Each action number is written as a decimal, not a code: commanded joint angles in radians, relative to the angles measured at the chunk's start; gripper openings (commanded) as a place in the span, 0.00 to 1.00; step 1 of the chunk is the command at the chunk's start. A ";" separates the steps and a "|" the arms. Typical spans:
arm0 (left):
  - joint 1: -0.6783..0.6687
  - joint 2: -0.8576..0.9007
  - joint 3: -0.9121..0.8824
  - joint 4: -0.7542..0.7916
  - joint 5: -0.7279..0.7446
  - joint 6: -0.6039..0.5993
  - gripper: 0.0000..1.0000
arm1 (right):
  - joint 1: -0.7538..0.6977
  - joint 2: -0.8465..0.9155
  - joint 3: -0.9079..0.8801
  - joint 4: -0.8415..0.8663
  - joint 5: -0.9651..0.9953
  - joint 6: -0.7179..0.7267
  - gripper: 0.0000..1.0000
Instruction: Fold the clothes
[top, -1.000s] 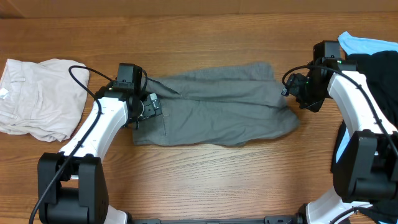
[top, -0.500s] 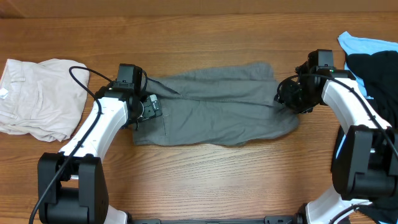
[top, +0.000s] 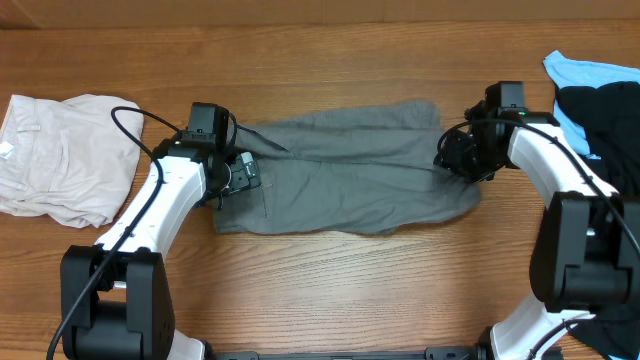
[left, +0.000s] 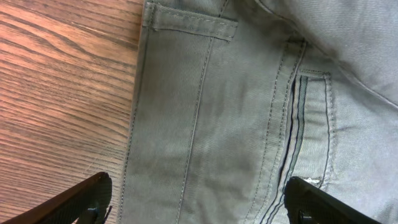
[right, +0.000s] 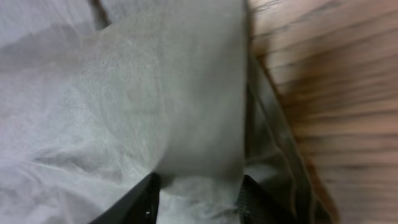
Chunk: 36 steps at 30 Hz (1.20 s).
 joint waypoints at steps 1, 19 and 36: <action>-0.001 0.008 -0.010 -0.004 -0.006 0.022 0.91 | 0.009 0.022 -0.006 0.014 -0.006 -0.003 0.35; -0.001 0.008 -0.010 0.000 -0.011 0.021 0.91 | 0.018 0.014 0.197 0.333 -0.103 0.001 0.11; 0.035 0.003 0.009 -0.024 -0.069 0.022 0.97 | -0.005 0.021 0.197 0.022 -0.050 -0.004 0.53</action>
